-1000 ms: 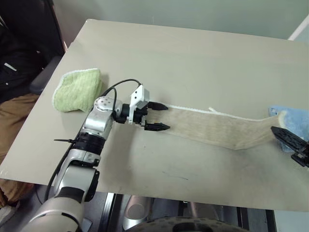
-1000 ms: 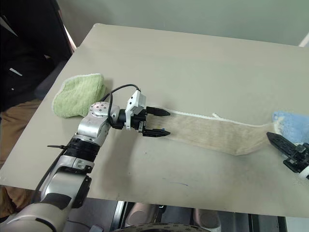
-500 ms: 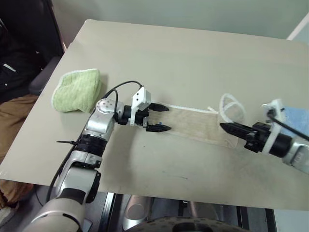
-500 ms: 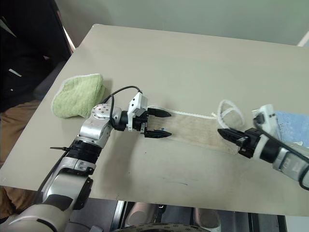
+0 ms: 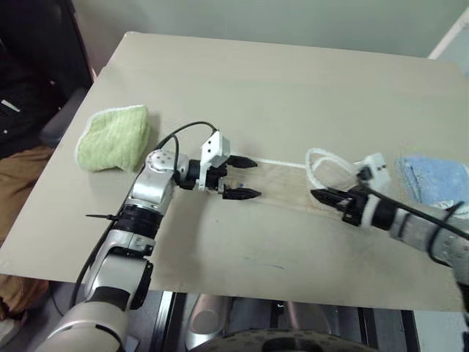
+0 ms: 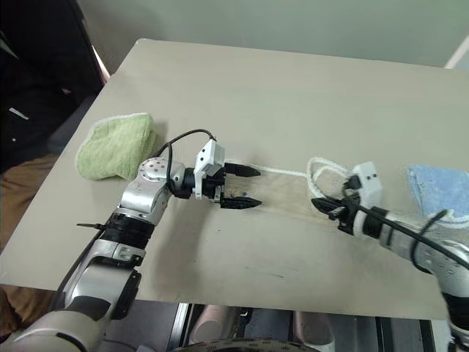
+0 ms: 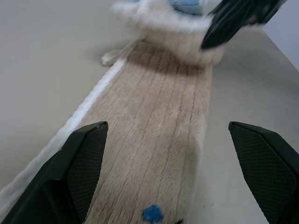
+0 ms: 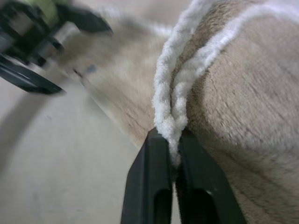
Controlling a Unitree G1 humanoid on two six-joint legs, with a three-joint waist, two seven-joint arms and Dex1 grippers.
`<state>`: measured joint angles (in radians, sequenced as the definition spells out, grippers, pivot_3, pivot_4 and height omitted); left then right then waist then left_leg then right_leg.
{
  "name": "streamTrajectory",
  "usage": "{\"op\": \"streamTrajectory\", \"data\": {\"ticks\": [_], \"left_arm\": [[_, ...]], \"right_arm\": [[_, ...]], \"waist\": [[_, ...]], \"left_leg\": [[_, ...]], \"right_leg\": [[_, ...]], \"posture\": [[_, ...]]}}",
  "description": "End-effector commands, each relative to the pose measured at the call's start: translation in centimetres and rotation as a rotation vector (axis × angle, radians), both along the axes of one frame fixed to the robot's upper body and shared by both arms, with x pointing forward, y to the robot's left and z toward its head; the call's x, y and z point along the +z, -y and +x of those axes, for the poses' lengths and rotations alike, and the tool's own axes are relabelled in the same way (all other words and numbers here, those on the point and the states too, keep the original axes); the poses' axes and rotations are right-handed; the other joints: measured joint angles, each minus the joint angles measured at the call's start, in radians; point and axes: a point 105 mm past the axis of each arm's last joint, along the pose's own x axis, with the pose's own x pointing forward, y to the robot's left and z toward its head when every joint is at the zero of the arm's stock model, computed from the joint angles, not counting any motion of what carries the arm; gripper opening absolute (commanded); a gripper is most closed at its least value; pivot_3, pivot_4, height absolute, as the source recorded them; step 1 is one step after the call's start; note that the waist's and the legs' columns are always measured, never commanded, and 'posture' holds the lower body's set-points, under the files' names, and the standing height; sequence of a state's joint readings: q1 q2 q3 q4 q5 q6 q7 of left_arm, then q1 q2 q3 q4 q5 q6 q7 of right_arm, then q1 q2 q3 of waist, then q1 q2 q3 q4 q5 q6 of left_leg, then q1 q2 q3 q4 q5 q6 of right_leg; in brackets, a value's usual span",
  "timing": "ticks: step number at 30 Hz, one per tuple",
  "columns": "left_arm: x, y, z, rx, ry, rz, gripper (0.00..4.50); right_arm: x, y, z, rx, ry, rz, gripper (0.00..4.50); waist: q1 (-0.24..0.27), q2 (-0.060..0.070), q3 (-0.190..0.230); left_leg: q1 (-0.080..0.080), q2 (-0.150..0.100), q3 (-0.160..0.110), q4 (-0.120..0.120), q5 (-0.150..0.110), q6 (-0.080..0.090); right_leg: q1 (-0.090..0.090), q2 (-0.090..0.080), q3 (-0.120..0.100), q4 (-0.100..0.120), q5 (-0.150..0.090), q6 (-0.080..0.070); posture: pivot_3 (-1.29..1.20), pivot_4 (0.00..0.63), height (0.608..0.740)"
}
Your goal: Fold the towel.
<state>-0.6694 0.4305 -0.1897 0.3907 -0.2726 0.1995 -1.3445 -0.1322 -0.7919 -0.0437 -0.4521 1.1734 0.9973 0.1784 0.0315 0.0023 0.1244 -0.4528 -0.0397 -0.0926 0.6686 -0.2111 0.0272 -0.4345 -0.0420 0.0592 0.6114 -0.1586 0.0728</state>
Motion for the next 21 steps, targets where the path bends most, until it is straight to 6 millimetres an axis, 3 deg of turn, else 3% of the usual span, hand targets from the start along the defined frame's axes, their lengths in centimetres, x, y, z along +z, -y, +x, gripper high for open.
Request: {"op": "streamTrajectory", "data": {"ticks": [1, 8, 10, 15, 19, 21], "left_arm": [[1.0, -0.2, 0.2, 0.007, 0.040, -0.015, 4.50], [1.7, -0.5, 0.6, 0.019, 0.047, -0.035, 4.50], [2.6, -0.4, 0.7, 0.021, 0.040, -0.088, 4.50], [5.0, 0.7, 0.9, 0.014, 0.016, -0.261, 4.50], [5.2, 2.7, 1.0, -0.004, -0.010, -0.343, 4.50], [4.9, 4.0, 1.4, 0.007, -0.014, -0.349, 4.09]], "right_arm": [[1.0, -0.5, 0.4, 0.028, 0.061, -0.010, 1.36], [1.7, -0.6, -0.5, 0.071, 0.085, 0.006, 3.77], [2.8, -0.1, -0.8, 0.064, 0.100, 0.061, 4.47], [6.4, 1.6, -0.5, -0.007, 0.245, 0.187, 4.47], [6.9, 3.3, 0.3, -0.107, 0.337, 0.192, 3.53], [6.2, 3.5, 0.4, -0.125, 0.348, 0.160, 2.79]], "waist": [[0.000, 0.000, 0.000], [0.000, 0.000, 0.000], [0.001, 0.000, 0.000], [0.003, 0.000, 0.000], [0.004, 0.000, 0.000], [0.004, 0.000, 0.000]], "left_leg": [[-0.001, 0.000, 0.000, 0.000, 0.001, 0.000], [-0.001, 0.000, 0.000, 0.000, 0.004, -0.001], [-0.001, 0.000, 0.000, -0.001, 0.004, -0.002], [-0.002, -0.001, 0.000, -0.001, 0.004, -0.005], [-0.002, 0.000, 0.000, -0.001, 0.005, -0.003], [-0.001, 0.000, 0.000, -0.001, 0.006, -0.001]], "right_leg": [[0.000, 0.000, 0.000, 0.000, 0.000, 0.000], [0.000, 0.000, 0.000, -0.001, 0.001, -0.007], [0.000, 0.000, 0.000, -0.001, 0.000, -0.010], [0.000, 0.000, 0.001, -0.001, 0.000, -0.010], [0.000, 0.000, 0.000, -0.001, 0.000, -0.010], [0.001, 0.000, 0.000, -0.001, 0.002, -0.006]], "posture": [[0.00, 0.150, 0.740], [0.00, 0.150, 0.740], [0.00, 0.150, 0.740], [0.00, 0.150, 0.740], [0.00, 0.150, 0.740], [0.00, 0.150, 0.740]]}}
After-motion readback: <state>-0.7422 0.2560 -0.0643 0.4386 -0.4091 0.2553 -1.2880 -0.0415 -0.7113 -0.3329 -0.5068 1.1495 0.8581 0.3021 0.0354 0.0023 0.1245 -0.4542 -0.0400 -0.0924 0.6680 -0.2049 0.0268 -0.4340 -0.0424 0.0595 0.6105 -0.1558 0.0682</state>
